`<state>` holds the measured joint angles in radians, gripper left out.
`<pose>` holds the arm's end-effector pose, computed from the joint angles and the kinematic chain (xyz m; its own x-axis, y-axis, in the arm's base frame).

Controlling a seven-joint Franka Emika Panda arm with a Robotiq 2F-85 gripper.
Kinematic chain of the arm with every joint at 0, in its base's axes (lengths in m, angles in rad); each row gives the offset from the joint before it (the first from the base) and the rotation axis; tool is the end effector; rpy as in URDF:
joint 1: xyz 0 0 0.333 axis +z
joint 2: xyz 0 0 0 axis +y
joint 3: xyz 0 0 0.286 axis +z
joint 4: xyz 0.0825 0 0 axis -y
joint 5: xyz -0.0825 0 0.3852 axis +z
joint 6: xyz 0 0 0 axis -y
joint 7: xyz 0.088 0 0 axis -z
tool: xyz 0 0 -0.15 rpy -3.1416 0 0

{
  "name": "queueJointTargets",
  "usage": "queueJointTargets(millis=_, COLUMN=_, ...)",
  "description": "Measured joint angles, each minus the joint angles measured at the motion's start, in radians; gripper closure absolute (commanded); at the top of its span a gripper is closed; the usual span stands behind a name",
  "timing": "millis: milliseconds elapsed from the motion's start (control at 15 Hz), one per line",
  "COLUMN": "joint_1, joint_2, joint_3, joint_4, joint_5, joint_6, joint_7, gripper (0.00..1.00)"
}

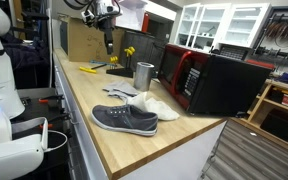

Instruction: Put the objects together on the counter

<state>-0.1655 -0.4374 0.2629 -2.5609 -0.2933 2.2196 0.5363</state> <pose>0.4286 0.0145 0.3529 0.9448 -0.2486 0.2133 -0.3026 -0.9117 0.2780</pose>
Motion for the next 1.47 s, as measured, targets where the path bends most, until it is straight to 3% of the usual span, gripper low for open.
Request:
queueJointTargets(millis=600, joint_1=0.076, joint_2=0.057, joint_3=0.01, joint_4=0.019, joint_5=0.0, joint_6=0.008, joint_7=0.073, gripper=0.0)
queueJointTargets(millis=933, joint_1=0.127, joint_2=0.145, joint_3=0.021, joint_4=0.097, joint_5=0.004, joint_6=0.022, joint_7=0.23, gripper=0.0)
queueJointTargets(millis=1467, joint_1=0.189, joint_2=0.345, joint_3=0.012, joint_4=0.339, joint_5=0.024, joint_6=0.039, joint_7=0.55, gripper=0.0)
